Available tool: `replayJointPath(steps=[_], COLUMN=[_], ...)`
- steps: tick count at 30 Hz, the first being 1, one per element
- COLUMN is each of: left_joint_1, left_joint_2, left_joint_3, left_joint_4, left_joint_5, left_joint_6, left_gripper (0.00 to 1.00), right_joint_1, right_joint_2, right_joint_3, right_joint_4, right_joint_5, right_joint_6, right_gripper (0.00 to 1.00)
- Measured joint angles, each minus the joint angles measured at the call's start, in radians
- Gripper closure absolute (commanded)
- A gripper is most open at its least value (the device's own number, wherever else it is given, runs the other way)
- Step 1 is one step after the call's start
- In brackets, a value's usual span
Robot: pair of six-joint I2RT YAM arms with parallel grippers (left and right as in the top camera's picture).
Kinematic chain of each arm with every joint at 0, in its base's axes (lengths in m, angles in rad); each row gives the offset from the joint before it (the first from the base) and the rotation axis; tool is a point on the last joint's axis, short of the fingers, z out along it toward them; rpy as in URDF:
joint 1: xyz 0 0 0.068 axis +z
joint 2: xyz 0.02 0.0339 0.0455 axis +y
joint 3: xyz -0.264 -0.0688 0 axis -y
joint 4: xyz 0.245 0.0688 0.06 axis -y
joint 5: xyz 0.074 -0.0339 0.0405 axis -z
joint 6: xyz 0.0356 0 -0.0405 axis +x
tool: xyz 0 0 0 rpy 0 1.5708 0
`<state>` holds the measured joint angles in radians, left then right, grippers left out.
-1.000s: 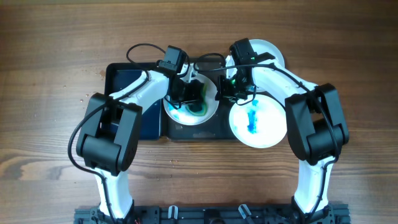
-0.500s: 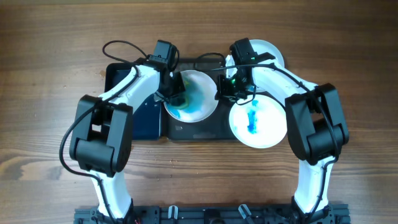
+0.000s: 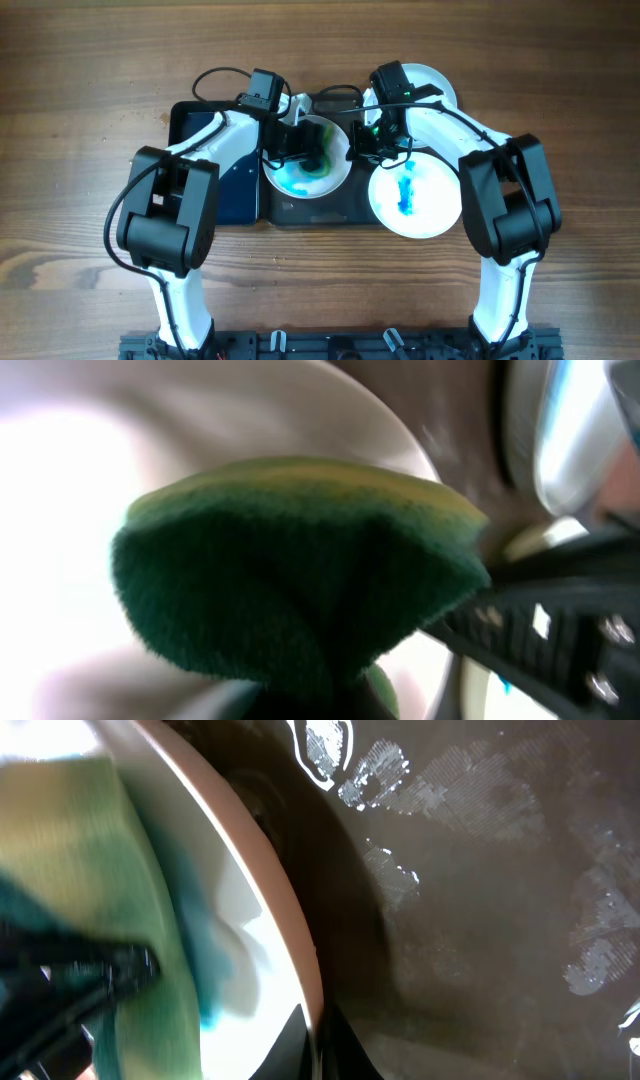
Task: Clean dirty plates on tray and stack at the side
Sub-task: 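Scrub the center plate with the sponge while the right gripper holds it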
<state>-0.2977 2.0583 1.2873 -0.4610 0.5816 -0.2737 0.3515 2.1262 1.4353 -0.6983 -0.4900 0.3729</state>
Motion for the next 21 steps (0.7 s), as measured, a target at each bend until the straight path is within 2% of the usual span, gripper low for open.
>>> replayJointPath(steps=[4, 8, 10, 12, 16, 18, 21], left_joint_1=[-0.013, -0.023, -0.023, -0.019, 0.013, 0.012, 0.008], left_joint_2=[-0.008, -0.031, -0.035, -0.037, -0.031, -0.021, -0.012], left_joint_3=[0.006, 0.032, 0.042, 0.049, 0.034, 0.020, 0.007], left_joint_4=[0.008, -0.104, -0.163, -0.231, -0.283, -0.261, -0.175], left_joint_5=[-0.203, -0.438, -0.470, -0.452, -0.196, -0.093, -0.030], left_joint_6=[-0.109, -0.249, -0.272, -0.269, -0.101, -0.045, -0.017], left_gripper=[0.96, 0.96, 0.96, 0.96, 0.96, 0.96, 0.96], right_joint_1=[0.000, 0.000, 0.000, 0.000, 0.000, 0.000, 0.000], right_joint_2=[0.000, 0.000, 0.000, 0.000, 0.000, 0.000, 0.000], right_joint_3=[0.000, 0.000, 0.000, 0.000, 0.000, 0.000, 0.000], right_joint_4=[0.006, 0.006, 0.006, 0.003, 0.002, 0.000, 0.000], right_joint_5=[0.000, 0.000, 0.000, 0.000, 0.000, 0.000, 0.000], right_joint_6=[0.000, 0.000, 0.000, 0.000, -0.001, -0.001, -0.001], right_gripper=[0.96, 0.96, 0.96, 0.96, 0.96, 0.96, 0.96])
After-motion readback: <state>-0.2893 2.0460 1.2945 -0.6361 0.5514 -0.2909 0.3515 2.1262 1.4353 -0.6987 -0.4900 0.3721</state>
